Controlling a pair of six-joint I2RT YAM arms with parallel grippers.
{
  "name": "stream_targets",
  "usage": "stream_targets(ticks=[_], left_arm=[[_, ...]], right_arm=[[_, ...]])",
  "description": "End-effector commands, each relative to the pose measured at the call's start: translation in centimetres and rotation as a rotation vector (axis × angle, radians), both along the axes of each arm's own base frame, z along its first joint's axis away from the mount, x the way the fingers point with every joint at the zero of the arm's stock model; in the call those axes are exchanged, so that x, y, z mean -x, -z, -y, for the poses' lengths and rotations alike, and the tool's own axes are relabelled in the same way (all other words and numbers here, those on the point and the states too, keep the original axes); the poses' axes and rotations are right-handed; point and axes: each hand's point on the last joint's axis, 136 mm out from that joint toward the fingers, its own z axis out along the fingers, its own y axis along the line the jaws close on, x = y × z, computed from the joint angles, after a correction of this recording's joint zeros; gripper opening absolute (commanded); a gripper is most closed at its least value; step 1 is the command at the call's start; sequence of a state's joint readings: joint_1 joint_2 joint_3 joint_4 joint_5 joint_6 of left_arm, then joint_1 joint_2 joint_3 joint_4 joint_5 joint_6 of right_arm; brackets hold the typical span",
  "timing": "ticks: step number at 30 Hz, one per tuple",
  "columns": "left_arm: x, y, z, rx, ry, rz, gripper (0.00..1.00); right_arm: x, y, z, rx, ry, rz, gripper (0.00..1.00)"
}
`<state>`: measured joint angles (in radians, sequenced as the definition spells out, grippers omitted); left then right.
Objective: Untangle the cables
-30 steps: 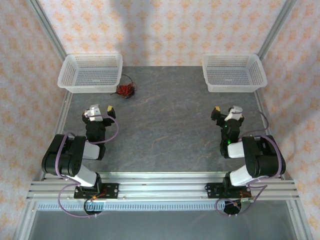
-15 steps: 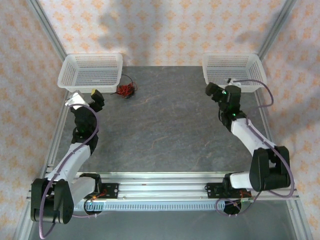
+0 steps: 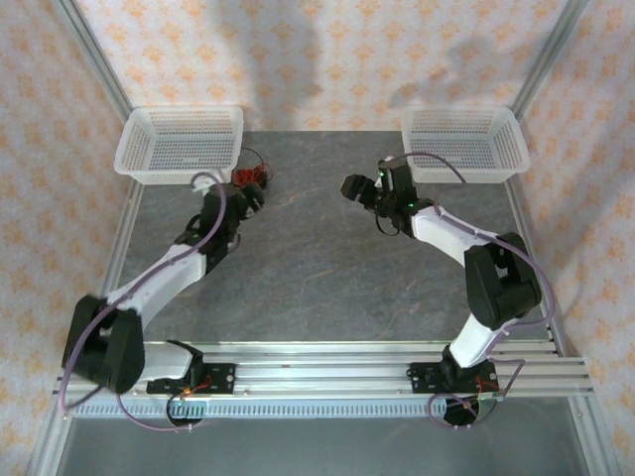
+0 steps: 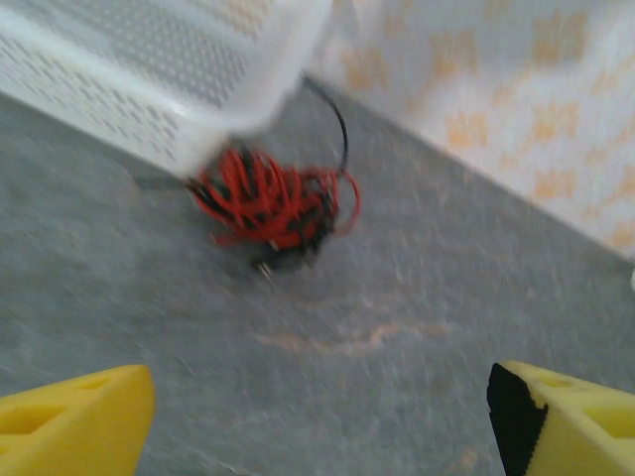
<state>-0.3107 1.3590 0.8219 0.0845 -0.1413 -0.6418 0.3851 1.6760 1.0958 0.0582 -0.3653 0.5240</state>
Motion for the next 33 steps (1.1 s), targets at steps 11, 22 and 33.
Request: stream_targets(ticks=[11, 22, 33], left_arm=[[-9.6, 6.3, 0.1, 0.068, -0.238, -0.104, 0.97], [-12.9, 10.5, -2.6, 0.048, -0.305, -0.078, 0.97], [-15.9, 11.8, -1.6, -0.038, -0.193, -0.018, 0.96]], right_arm=[[4.6, -1.8, 2.8, 0.054, 0.000, 0.050, 0.81], [6.0, -1.9, 3.5, 0.068, 0.002, 0.060, 0.81], [6.4, -1.1, 3.8, 0.077, 0.008, 0.040, 0.81]])
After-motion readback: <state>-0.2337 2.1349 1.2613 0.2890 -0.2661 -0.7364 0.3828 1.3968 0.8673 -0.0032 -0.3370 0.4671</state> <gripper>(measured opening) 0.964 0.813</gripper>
